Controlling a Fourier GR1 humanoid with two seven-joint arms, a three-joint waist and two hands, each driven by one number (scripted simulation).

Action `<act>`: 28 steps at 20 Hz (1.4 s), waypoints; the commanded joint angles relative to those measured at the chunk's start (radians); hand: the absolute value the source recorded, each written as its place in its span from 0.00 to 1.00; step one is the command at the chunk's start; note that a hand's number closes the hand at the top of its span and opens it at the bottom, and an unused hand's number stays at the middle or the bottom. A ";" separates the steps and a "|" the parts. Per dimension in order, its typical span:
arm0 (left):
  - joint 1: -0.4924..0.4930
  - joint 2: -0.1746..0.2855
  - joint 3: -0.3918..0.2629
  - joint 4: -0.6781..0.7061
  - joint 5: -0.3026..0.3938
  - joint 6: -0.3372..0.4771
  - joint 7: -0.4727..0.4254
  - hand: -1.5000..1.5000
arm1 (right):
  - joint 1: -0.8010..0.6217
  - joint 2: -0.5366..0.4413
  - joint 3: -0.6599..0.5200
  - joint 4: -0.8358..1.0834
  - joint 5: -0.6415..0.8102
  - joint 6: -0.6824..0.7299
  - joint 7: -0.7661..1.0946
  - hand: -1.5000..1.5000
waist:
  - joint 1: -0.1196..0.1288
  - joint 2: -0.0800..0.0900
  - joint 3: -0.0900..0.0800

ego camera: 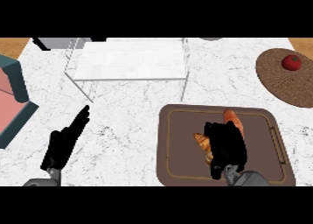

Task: Pick the croissant from the tray and place it in the tiered shelf

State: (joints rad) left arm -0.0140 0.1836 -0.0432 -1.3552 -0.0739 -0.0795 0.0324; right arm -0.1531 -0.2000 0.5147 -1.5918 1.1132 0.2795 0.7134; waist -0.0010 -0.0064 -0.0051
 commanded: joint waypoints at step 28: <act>-0.021 -0.002 0.003 -0.005 -0.007 -0.029 0.034 0.50 | -0.779 0.199 -0.131 -0.061 0.074 -0.103 0.634 1.00 | 0.031 0.007 0.004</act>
State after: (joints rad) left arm -0.0371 0.1731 -0.0427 -1.3416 -0.0899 -0.0925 0.0394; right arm -0.7847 -0.0129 0.4542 -1.7750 1.1997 0.1647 1.1752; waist 0.0211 -0.0006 -0.0018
